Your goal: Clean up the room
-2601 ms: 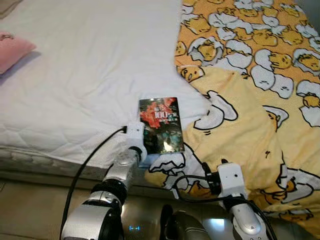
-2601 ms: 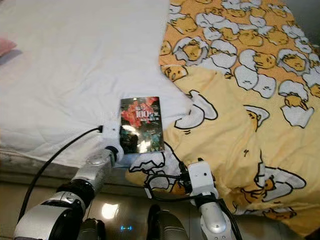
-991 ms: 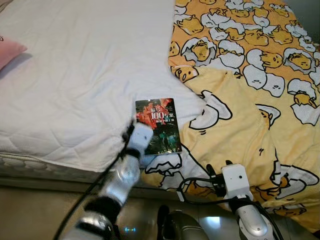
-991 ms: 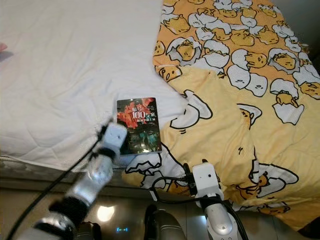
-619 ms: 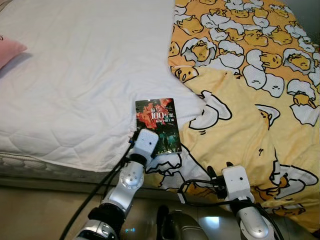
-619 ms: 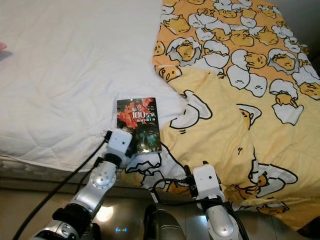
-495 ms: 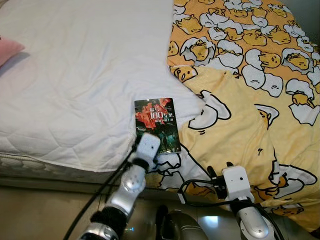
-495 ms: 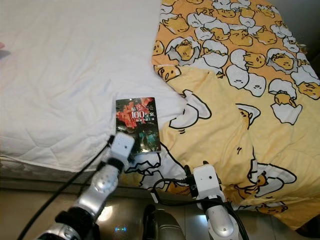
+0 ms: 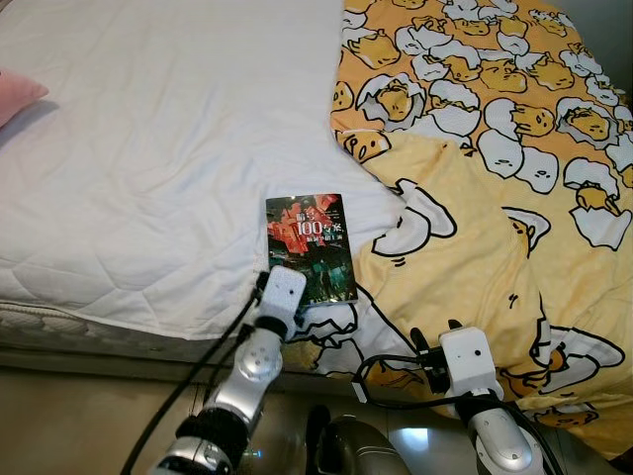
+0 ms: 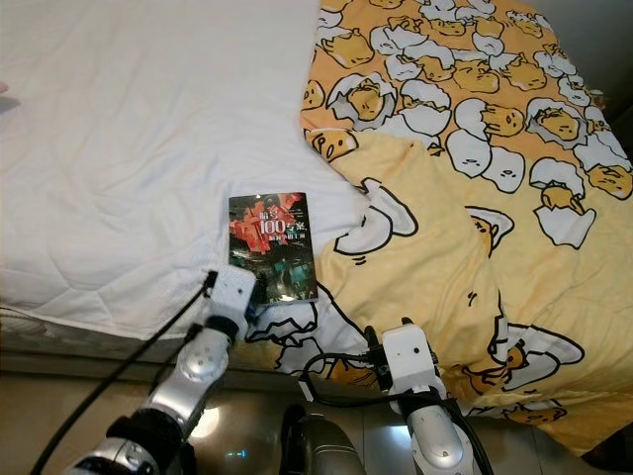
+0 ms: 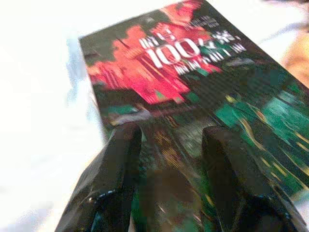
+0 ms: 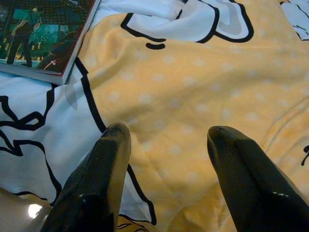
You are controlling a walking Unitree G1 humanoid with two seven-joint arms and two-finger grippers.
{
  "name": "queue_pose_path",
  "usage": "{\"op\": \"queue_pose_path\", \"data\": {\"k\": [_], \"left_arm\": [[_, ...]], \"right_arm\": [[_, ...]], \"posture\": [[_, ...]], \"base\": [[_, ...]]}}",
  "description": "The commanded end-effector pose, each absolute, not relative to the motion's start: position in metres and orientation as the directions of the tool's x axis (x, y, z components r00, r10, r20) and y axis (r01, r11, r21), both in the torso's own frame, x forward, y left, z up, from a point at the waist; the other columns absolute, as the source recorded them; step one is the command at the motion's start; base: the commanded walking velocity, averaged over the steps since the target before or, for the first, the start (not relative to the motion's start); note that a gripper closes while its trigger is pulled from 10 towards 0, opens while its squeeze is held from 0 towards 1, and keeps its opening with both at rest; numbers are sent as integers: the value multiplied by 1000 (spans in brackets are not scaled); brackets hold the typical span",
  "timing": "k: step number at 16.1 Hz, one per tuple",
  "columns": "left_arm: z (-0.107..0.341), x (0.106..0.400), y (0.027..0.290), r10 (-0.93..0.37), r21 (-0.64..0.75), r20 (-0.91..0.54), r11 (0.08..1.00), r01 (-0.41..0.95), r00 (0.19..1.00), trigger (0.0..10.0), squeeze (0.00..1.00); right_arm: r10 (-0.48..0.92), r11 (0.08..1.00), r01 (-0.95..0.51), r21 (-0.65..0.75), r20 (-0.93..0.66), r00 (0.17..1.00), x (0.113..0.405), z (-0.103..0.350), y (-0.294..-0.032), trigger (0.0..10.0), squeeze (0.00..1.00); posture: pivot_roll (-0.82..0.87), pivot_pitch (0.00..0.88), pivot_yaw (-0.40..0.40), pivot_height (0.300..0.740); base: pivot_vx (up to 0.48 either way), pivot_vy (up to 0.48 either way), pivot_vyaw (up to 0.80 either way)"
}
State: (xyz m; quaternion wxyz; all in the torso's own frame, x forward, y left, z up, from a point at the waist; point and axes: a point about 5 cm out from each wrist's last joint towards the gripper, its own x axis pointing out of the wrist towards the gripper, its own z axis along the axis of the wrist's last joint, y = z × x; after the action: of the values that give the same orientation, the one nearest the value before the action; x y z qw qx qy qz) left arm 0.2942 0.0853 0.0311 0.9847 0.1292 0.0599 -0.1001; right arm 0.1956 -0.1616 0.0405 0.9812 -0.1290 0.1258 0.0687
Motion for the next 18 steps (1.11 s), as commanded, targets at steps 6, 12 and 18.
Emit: {"op": "queue_pose_path", "data": {"k": [6, 12, 18], "left_arm": [[16, 290, 78, -167, 209, -265, 952, 225, 950, 10000, 1000], [16, 297, 86, -101, 218, -293, 961, 170, 951, 10000, 0], [20, 303, 93, -43, 159, -291, 983, 93, 956, 10000, 1000]], "right_arm": [[90, 957, -167, -237, -303, 949, 190, 35, -168, 10000, 0], [79, 957, -160, -243, -312, 947, 187, 34, -171, 10000, 0], [78, 957, -160, -242, -317, 945, 186, 33, -171, 10000, 0]], "posture": [[-94, 203, -168, 736], [-112, 207, -166, 736], [-110, 208, -163, 736]], "base": [[0, 0, 0], [0, 0, 0], [0, 0, 0]]}}
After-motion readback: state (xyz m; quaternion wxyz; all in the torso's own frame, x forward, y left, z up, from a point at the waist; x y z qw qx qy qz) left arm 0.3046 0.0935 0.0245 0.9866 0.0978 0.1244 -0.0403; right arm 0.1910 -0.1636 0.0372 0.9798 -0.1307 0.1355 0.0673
